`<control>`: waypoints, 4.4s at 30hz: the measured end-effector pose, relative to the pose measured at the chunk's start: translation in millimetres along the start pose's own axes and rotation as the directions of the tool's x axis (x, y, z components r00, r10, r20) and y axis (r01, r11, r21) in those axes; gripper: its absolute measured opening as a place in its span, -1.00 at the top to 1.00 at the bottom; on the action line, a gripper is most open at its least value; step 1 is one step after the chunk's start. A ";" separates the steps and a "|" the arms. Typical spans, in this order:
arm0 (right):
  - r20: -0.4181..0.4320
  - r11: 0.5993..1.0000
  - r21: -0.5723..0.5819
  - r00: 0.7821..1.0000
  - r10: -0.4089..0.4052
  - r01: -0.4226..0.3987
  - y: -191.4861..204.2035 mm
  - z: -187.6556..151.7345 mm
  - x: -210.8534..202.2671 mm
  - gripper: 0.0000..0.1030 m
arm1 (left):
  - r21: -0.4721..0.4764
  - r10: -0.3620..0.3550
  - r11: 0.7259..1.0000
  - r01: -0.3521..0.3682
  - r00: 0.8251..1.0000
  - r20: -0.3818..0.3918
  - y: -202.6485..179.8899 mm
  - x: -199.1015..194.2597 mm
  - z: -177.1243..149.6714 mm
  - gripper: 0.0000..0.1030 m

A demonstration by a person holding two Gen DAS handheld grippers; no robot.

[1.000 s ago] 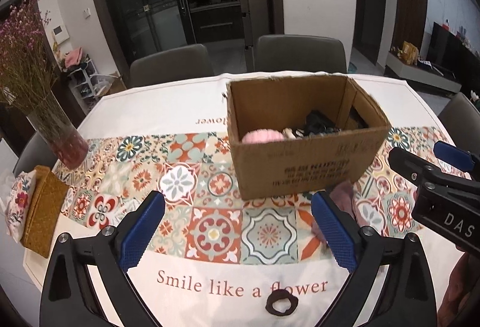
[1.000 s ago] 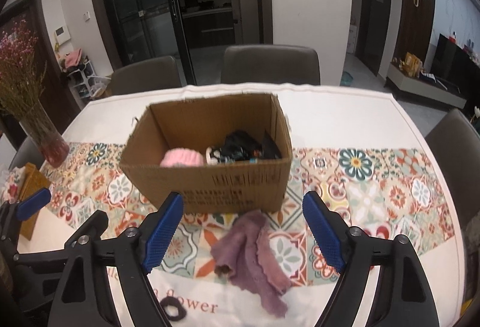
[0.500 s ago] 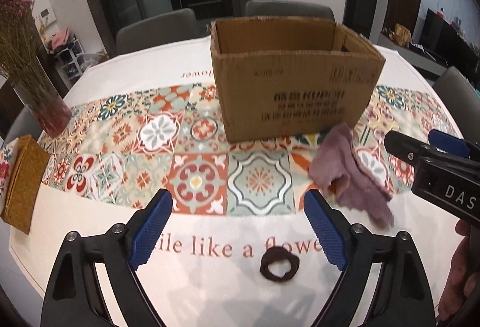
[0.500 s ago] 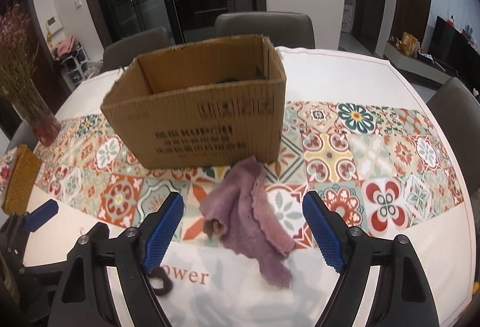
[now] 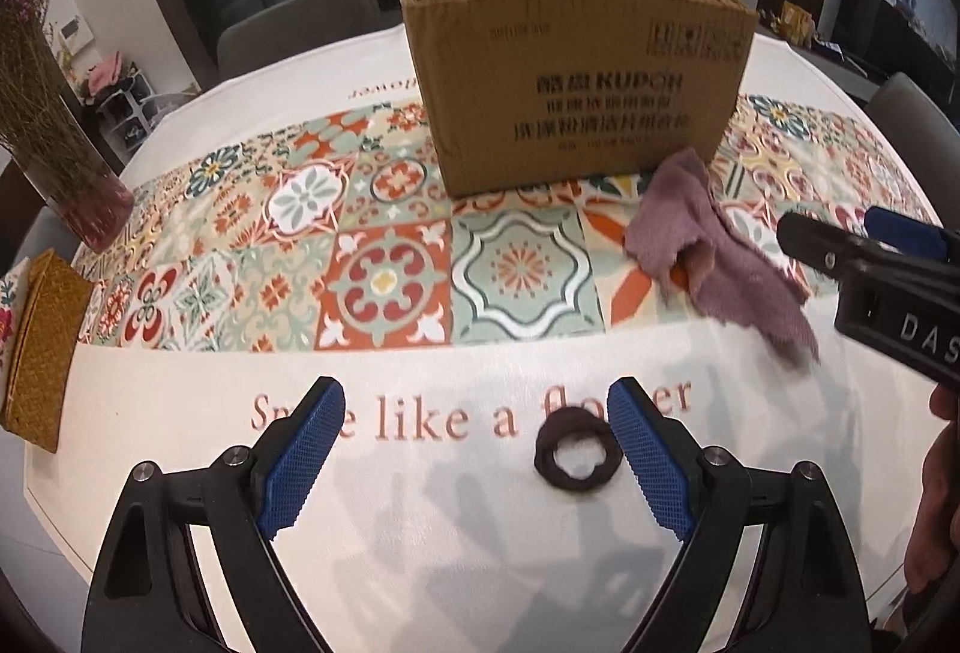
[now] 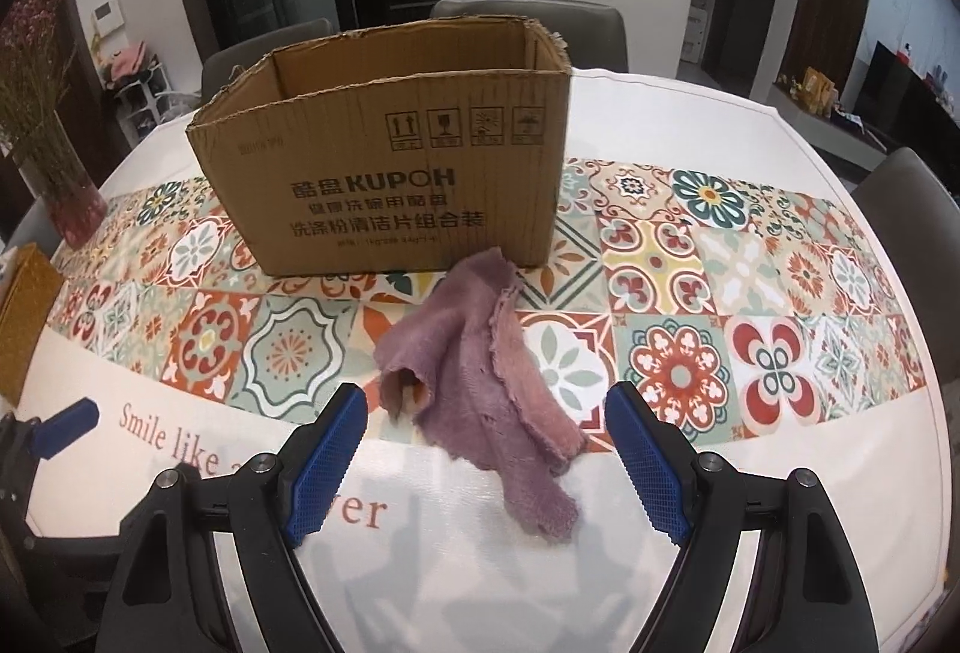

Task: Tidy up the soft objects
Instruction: 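Withdraw both tools from the box toward the mauve cloth and hair tie, then close the left tool on the brown hair tie while the right tool grips the mauve cloth, then lift and carry the hair tie and mauve cloth over the cardboard box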

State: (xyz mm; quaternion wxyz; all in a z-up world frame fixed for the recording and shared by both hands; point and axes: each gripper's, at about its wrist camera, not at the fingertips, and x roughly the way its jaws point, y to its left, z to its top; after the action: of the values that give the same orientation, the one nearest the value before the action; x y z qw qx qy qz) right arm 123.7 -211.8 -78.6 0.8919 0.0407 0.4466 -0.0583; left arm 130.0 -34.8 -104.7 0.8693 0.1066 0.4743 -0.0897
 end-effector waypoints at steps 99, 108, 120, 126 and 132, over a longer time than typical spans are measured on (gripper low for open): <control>0.075 0.993 -0.045 0.991 0.112 -0.109 -5.6 20.6 4.0 0.83 | 0.045 -0.121 0.992 0.122 0.992 -0.021 -17.5 14.2 22.7 0.92; 0.157 0.990 -0.063 0.978 0.135 -0.126 1.9 43.5 -33.5 0.83 | 0.034 -0.125 0.992 0.123 0.990 0.066 -9.6 -19.8 50.1 0.92; 0.261 0.987 -0.095 0.954 0.147 -0.126 10.7 77.1 -73.8 0.83 | 0.031 -0.136 0.991 0.133 0.977 0.166 0.5 -60.6 85.4 0.92; 0.312 0.988 -0.109 0.940 0.141 -0.112 12.0 99.1 -88.8 0.83 | 0.041 -0.152 0.988 0.147 0.968 0.199 3.7 -72.8 107.6 0.92; 0.355 0.987 -0.131 0.924 0.139 -0.099 16.5 122.6 -99.9 0.83 | 0.046 -0.160 0.987 0.153 0.959 0.232 7.3 -83.4 129.8 0.92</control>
State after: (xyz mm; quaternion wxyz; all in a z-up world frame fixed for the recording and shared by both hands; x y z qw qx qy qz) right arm 163.7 -204.1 75.1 0.9617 0.0070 0.2735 0.0143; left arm 192.0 -58.3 34.9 0.9079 0.0695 0.3738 -0.1768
